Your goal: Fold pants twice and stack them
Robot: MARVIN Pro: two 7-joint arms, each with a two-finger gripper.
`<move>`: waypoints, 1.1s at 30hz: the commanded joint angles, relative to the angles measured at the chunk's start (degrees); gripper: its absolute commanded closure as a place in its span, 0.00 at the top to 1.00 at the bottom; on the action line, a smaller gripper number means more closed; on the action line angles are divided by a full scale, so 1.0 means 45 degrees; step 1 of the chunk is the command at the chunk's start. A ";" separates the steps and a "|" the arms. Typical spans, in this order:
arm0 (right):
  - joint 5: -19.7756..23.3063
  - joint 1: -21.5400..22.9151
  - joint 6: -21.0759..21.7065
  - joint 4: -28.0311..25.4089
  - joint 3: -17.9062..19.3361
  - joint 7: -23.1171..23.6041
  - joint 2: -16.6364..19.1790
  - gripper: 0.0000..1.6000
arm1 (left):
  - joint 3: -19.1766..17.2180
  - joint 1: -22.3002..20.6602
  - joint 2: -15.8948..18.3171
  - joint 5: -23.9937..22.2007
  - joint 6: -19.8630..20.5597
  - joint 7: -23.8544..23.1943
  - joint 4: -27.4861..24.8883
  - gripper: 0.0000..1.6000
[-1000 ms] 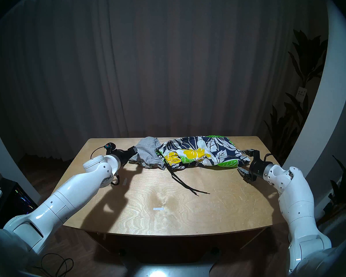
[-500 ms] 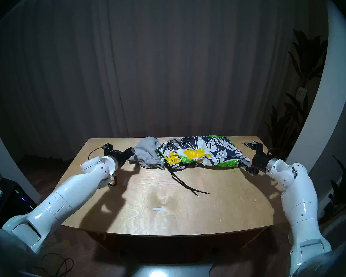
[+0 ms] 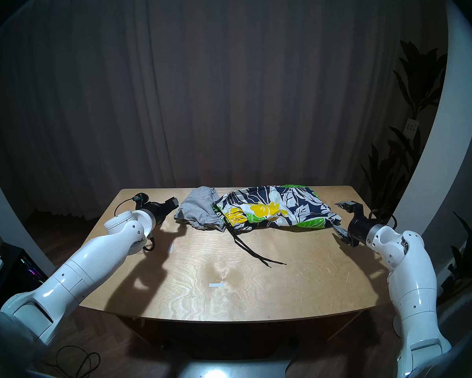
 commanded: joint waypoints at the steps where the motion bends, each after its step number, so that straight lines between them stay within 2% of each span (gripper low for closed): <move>1: -0.0172 -0.0863 -0.0475 -0.1069 0.0193 -0.0079 -0.0314 1.00 | -0.0396 -0.0274 0.0172 -0.0045 -0.0267 -0.0179 -0.0311 1.00; 13: -0.0674 -0.1627 -0.1696 -0.2766 0.0729 -0.0069 -0.0881 1.00 | -0.0713 -0.0083 0.0368 -0.0086 -0.0569 -0.0438 -0.0525 1.00; 20: -0.1129 -0.2171 -0.2808 -0.3876 0.0994 -0.0215 -0.1459 1.00 | -0.0870 0.0132 0.0482 -0.0138 -0.0791 -0.0624 -0.0705 1.00; 27: -0.1725 -0.2627 -0.4305 -0.4957 0.0628 -0.0592 -0.2505 1.00 | -0.0985 0.0474 0.0556 -0.0271 -0.1108 -0.0866 -0.0980 1.00; 28: -0.2013 -0.2767 -0.4815 -0.5261 0.0449 -0.0813 -0.2812 1.00 | -0.0999 0.0594 0.0562 -0.0313 -0.1209 -0.0943 -0.1070 1.00; 33: -0.2697 -0.2837 -0.5757 -0.5479 0.0235 -0.1340 -0.3436 1.00 | -0.1106 0.0882 0.0610 -0.0421 -0.1515 -0.1116 -0.1324 1.00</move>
